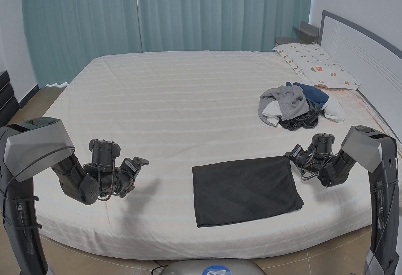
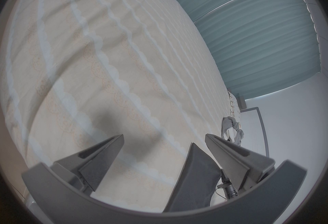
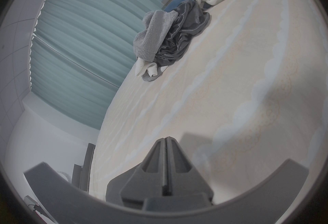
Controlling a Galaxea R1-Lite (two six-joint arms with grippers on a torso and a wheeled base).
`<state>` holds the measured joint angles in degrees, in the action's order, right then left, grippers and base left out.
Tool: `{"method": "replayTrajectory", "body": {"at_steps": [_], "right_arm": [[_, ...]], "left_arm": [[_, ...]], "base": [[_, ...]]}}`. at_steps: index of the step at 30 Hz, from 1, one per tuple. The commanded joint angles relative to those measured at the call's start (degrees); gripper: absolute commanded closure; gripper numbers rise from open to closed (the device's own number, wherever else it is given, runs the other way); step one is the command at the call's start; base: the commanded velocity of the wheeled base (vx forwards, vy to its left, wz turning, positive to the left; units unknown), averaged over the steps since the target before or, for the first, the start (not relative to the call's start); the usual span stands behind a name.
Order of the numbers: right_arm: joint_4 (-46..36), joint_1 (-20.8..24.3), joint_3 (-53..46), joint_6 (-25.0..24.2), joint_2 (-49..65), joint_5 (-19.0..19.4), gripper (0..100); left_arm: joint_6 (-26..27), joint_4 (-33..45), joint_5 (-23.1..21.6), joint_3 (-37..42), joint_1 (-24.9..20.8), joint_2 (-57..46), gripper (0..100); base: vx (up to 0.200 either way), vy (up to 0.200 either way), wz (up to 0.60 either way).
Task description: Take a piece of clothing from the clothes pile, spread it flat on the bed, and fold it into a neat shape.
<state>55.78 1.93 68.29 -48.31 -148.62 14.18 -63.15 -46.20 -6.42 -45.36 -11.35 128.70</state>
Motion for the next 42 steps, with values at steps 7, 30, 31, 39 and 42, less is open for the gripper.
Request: {"method": "replayTrajectory", "body": {"at_steps": [7, 30, 31, 39, 42], "right_arm": [[0.0, 0.0, 0.0, 0.0, 0.0, 0.0, 0], [10.1, -4.6, -10.5, -12.3, 5.4, 1.1, 0], [10.1, -4.6, -10.5, -12.3, 5.5, 1.1, 0], [10.3, -4.5, -10.5, -12.4, 5.4, 1.0, 0], [10.3, -4.5, -10.4, -12.4, 5.4, 1.0, 0]], "left_arm": [[0.0, 0.0, 0.0, 0.1, 0.0, 0.1, 0], [0.5, -4.1, 1.5, 0.2, -1.7, 0.9, 0], [0.5, -4.1, 1.5, 0.2, -1.7, 0.9, 0], [0.0, -4.0, 1.2, -1.0, -2.0, 0.9, 0], [0.0, -4.0, 1.1, -1.4, -2.2, 1.0, 0]], "base": [[0.0, 0.0, 0.0], [-0.052, 0.0, 0.0], [0.0, 0.0, 0.0], [0.0, 0.0, 0.0], [0.0, 0.0, 0.0]]}}
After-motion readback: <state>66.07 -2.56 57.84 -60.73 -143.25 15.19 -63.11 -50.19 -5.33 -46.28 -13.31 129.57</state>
